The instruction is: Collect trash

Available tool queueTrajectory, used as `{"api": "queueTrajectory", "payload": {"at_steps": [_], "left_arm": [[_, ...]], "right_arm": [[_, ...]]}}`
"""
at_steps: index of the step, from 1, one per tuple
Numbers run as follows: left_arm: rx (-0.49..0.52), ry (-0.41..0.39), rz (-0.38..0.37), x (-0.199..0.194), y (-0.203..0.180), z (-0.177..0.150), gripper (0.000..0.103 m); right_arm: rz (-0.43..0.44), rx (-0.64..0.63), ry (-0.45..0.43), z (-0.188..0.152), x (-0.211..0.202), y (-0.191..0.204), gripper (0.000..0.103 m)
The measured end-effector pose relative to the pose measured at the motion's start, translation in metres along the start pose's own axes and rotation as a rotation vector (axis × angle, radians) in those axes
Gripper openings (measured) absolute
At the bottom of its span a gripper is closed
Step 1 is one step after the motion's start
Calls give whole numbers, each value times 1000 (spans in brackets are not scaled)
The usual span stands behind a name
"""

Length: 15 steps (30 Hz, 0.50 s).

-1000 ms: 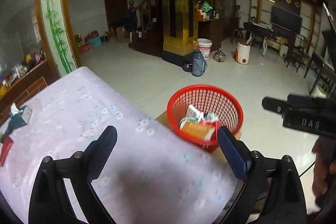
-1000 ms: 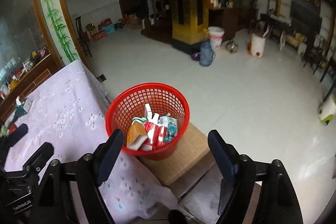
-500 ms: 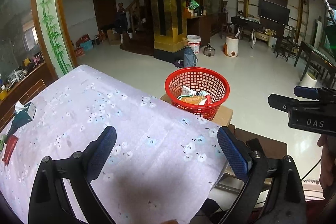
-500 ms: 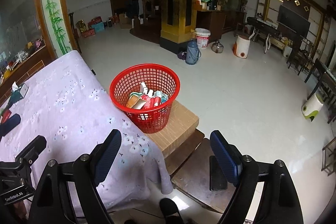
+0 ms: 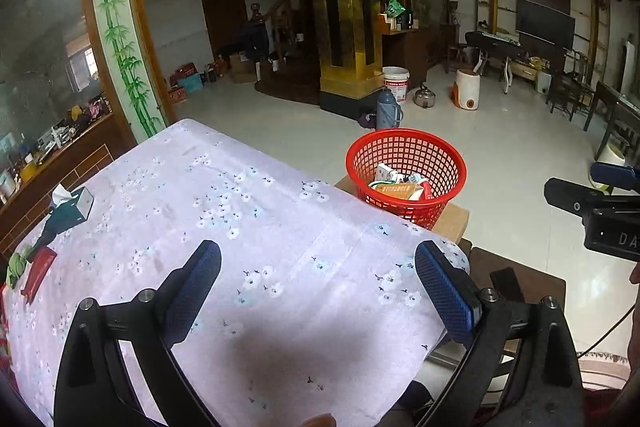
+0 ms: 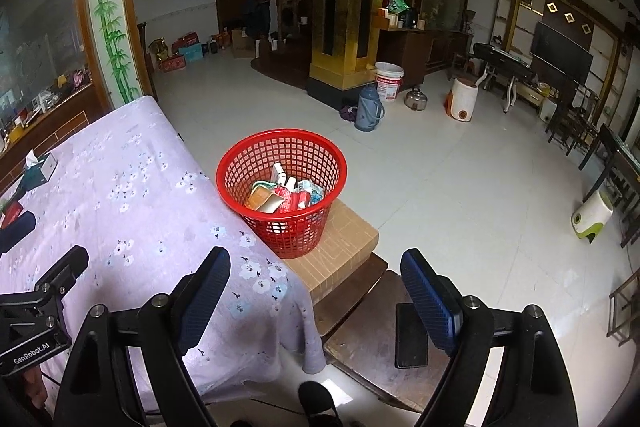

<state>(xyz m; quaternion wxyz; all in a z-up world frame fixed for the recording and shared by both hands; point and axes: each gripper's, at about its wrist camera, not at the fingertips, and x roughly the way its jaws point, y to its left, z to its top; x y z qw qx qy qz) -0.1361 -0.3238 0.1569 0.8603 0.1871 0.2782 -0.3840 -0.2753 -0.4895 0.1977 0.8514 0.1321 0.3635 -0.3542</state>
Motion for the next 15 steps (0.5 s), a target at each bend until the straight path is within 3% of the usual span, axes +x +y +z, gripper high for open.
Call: {"api": "queueTrajectory", "payload": {"at_steps": [7,15], "left_arm": [[77,-34,78,-2,-13,1,99],[76,-22,57,3,-14,2,99]], "right_arm": [[8,-16,10,4,9,4,90],[12,-32,19,6,15,9,90]]}}
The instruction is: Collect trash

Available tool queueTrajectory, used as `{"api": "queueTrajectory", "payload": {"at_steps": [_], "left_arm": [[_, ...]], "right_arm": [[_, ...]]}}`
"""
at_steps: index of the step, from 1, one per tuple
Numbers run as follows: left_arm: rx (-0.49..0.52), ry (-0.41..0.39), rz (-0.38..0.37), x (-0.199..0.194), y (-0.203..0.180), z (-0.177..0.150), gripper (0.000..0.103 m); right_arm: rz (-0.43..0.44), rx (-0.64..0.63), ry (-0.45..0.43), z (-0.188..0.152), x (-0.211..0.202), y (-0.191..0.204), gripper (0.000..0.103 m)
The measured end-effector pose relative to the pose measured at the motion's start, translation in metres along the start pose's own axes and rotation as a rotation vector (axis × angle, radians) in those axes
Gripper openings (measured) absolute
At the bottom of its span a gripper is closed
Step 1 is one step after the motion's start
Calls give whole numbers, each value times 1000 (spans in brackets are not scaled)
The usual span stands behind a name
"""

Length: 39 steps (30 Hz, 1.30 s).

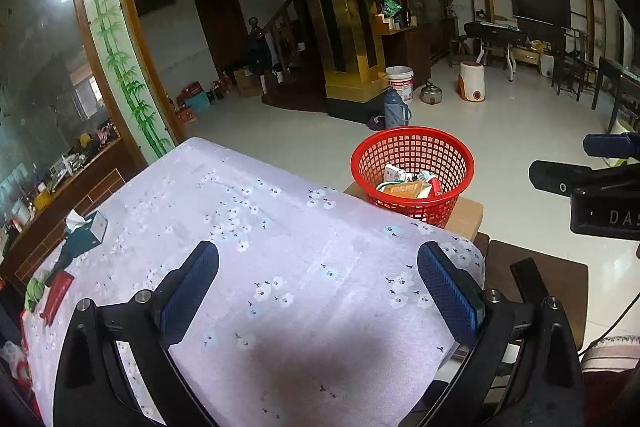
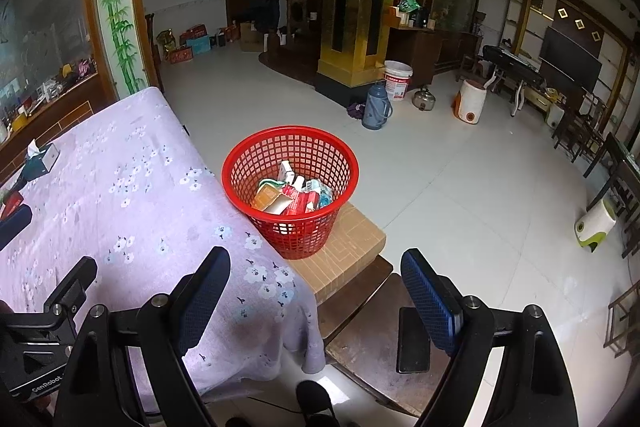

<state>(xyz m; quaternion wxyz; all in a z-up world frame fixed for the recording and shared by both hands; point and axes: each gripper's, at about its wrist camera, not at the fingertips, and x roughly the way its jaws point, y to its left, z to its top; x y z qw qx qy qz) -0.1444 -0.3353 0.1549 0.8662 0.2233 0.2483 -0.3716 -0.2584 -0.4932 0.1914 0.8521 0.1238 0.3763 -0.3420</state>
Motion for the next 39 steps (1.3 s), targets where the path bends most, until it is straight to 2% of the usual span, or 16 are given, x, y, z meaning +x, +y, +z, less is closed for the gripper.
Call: {"api": "queueTrajectory", "payload": {"at_steps": [12,39], "left_arm": [[-20,27,-19,5,2,-6,99],[-38,34,-20,10,1,-13,99]], "right_arm": [[0,-7,21,-2,5,3,90],[2,-10,33,-8,12,6,90]]}}
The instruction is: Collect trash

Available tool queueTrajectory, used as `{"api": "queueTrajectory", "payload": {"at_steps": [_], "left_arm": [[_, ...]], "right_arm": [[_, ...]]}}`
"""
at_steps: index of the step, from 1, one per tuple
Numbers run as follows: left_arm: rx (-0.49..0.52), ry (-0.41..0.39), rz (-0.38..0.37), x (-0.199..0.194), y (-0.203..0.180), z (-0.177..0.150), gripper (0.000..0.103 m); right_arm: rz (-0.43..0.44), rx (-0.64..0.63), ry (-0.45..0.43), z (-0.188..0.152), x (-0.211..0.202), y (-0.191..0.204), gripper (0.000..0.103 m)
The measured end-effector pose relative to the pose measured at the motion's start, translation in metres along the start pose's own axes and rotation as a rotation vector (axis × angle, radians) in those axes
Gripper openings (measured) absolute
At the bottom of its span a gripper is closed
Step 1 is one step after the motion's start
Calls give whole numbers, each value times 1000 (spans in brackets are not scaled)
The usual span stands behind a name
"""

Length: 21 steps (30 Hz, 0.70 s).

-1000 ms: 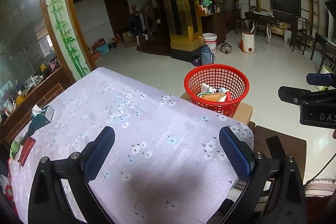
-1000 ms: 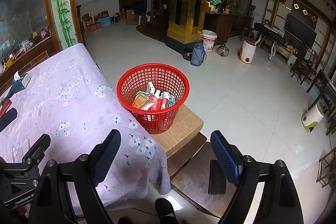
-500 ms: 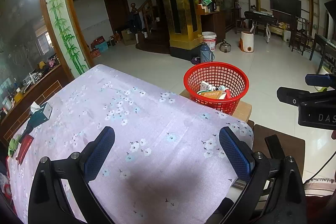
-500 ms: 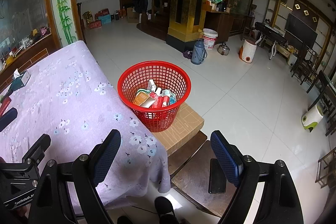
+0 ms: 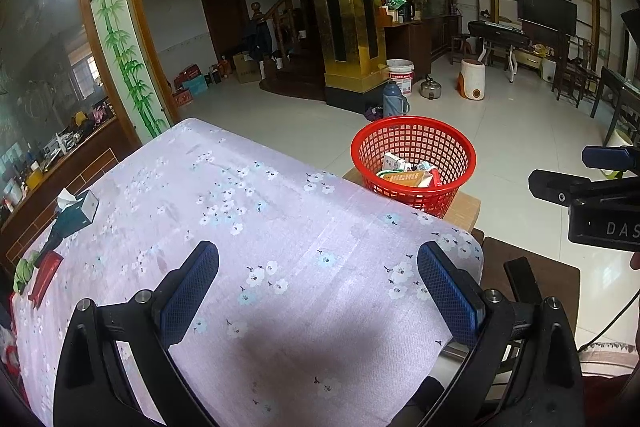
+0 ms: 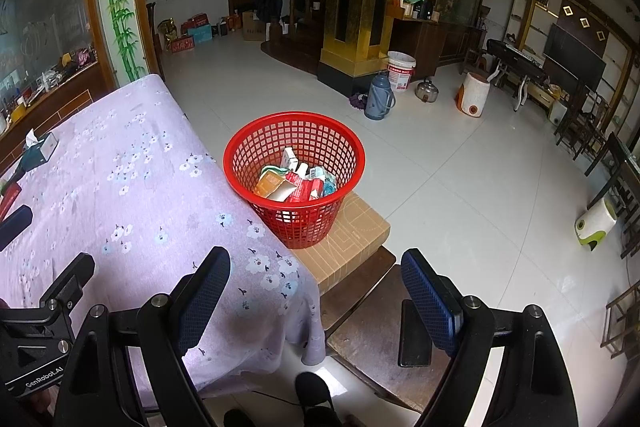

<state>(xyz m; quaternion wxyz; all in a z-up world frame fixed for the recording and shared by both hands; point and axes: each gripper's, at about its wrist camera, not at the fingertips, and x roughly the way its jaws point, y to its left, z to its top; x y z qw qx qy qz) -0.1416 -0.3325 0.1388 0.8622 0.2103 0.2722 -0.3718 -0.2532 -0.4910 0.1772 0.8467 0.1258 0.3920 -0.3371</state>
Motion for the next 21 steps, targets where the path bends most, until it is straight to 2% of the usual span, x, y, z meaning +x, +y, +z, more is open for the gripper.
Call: {"api": "queueTrajectory", "payload": {"at_steps": [21], "left_arm": [[-8,3,2,1,-1,-2,99]], "right_arm": [[8,-12,10,-2,4,2,90]]}}
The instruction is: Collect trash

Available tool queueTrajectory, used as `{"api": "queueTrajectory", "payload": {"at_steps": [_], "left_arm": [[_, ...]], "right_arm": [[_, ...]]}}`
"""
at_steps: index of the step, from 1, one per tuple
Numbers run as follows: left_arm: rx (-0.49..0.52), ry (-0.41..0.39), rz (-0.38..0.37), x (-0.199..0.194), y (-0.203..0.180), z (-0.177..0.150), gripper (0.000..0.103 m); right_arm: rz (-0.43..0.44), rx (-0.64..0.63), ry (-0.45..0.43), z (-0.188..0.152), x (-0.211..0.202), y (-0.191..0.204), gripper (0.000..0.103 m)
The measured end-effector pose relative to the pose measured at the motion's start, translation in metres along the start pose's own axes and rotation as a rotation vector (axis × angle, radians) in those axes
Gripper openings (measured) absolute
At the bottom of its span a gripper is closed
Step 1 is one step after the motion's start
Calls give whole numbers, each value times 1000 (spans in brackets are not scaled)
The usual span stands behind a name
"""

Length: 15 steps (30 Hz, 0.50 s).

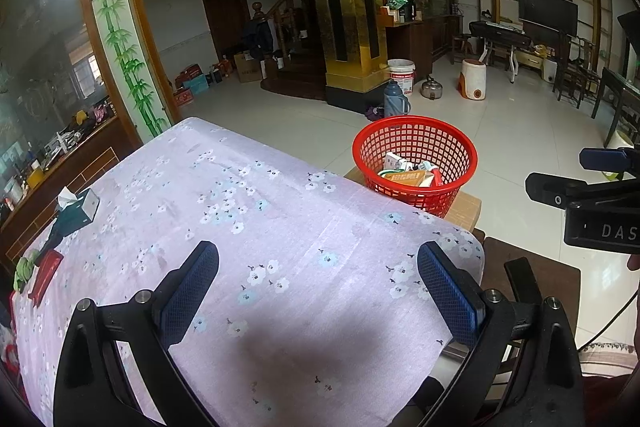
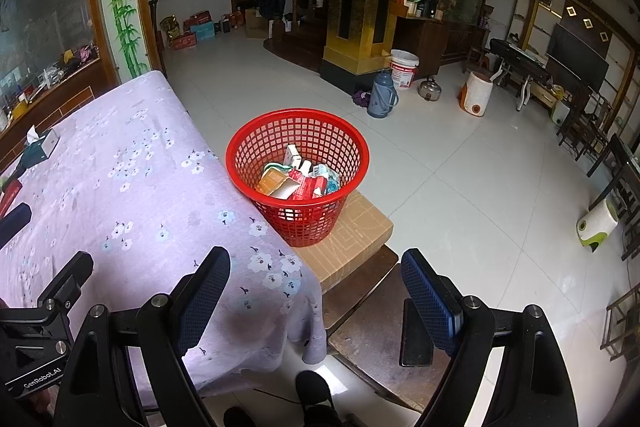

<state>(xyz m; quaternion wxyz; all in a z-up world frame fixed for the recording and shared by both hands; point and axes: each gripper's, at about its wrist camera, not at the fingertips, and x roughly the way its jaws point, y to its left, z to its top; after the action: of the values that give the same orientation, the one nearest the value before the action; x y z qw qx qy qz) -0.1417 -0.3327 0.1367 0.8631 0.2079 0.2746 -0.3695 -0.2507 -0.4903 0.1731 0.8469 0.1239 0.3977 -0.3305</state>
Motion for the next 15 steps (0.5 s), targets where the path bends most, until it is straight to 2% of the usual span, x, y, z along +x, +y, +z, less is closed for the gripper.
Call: {"api": "queueTrajectory", "payload": {"at_steps": [15], "left_arm": [[-58,21,25,-8,15,-16,99]], "right_arm": [[35,-33,24,5,14,21,90]]}}
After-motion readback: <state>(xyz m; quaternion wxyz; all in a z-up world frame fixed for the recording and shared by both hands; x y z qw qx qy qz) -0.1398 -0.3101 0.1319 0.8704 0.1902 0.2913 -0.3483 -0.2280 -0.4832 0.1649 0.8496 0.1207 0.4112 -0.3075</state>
